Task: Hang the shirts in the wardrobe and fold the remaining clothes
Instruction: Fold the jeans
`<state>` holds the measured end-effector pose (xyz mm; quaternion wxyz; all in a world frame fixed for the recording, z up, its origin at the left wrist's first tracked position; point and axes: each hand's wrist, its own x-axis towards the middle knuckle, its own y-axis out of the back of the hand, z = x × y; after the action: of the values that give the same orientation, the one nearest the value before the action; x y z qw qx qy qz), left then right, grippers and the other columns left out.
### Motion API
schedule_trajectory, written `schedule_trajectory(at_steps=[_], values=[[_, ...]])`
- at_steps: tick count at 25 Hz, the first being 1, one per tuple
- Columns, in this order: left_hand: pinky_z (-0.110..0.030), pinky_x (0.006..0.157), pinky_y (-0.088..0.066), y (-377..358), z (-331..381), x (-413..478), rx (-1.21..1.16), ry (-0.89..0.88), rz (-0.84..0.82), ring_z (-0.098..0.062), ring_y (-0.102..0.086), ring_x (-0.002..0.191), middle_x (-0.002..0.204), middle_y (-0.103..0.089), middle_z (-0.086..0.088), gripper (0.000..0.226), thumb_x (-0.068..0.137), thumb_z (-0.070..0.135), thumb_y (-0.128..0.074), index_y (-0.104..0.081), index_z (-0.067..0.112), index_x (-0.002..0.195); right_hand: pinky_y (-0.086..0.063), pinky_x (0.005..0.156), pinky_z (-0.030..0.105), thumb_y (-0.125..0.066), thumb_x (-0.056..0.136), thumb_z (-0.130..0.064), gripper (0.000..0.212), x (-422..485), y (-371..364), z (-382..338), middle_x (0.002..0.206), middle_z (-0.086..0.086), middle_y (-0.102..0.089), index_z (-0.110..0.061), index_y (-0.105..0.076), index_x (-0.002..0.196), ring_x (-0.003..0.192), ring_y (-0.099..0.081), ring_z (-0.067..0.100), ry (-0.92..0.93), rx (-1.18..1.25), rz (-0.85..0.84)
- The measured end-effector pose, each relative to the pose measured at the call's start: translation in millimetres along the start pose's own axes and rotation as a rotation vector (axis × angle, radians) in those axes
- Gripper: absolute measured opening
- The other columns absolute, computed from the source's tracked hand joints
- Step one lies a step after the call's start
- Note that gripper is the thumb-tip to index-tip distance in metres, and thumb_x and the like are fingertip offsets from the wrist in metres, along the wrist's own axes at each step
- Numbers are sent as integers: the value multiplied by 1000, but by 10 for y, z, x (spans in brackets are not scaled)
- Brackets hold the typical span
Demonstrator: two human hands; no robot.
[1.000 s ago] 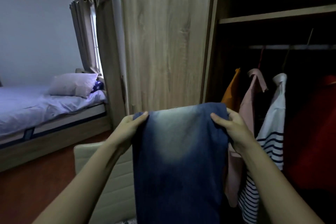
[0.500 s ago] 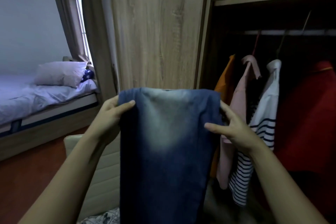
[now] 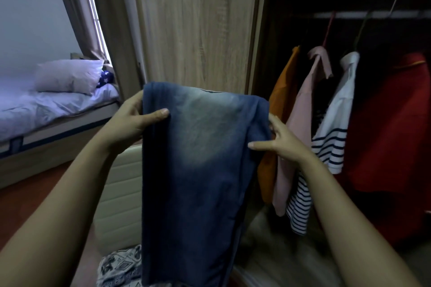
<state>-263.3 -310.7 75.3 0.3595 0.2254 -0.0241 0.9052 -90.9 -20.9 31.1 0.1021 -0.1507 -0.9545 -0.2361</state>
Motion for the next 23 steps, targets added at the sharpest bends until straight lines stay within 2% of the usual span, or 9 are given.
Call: schedule_trajectory(at_steps=[3,5,7,10,13,15,18,21,23], values=[[-21,78,-54,-27,45,4,9,-8,-14,-9,-65,95,105,-70,2,41,85,-8,-55,-52,11,121,-38,100,30,-81,68,-38,96,-4,-32,-49,131,-1,-38,-35,-22,144,121,-40,14,-45,-387,-1],[-19,73,-55,-17,105,-2,-24,12,12,-5,-67,90,97,-72,9,44,86,-14,-48,-53,20,113,-42,97,32,-79,67,-45,99,8,-49,-77,125,-1,-38,-37,-18,144,117,-43,15,-39,-484,-2],[-18,70,-55,48,133,-10,-11,29,7,-4,-67,89,95,-72,11,48,85,-14,-48,-54,25,111,-43,102,38,-79,64,-47,100,20,-82,-76,132,-1,-38,-42,-17,142,124,-43,18,-37,-417,-29],[-15,71,-53,174,164,-20,63,32,-40,-4,-66,97,106,-71,10,47,86,-8,-53,-55,30,115,-36,109,49,-79,59,-46,99,54,-173,-10,146,-3,-35,-51,-19,139,136,-36,18,-34,-201,-51],[-15,74,-52,258,194,-55,134,33,-56,-4,-64,102,113,-68,8,44,85,-2,-59,-57,30,115,-37,108,51,-79,56,-51,90,76,-221,-69,146,-6,-37,-68,-23,125,135,-37,17,-18,-182,-59],[-15,74,-52,288,193,-69,170,21,-39,-3,-65,98,108,-69,9,41,83,-2,-61,-59,28,112,-38,107,50,-77,56,-53,93,97,-225,-129,146,-4,-38,-60,-23,131,134,-38,17,-31,-187,-66],[-20,75,-53,330,150,-69,203,2,-18,-6,-65,98,108,-69,7,43,80,-1,-64,-61,31,108,-39,106,51,-76,57,-47,100,105,-265,-202,148,-2,-34,-48,-20,140,135,-38,22,-62,-145,-51],[-22,70,-55,318,94,-68,103,20,29,-8,-67,93,99,-72,8,48,81,-9,-60,-62,34,104,-44,102,50,-77,71,-16,98,59,-317,-312,150,1,-31,-38,-16,145,132,-41,28,-71,44,-101],[-20,67,-56,320,62,-77,39,52,53,-8,-68,87,93,-73,6,52,79,-16,-55,-60,29,105,-51,93,43,-73,74,-5,96,33,-290,-449,150,2,-29,-33,-17,146,131,-42,30,-106,122,-172]])
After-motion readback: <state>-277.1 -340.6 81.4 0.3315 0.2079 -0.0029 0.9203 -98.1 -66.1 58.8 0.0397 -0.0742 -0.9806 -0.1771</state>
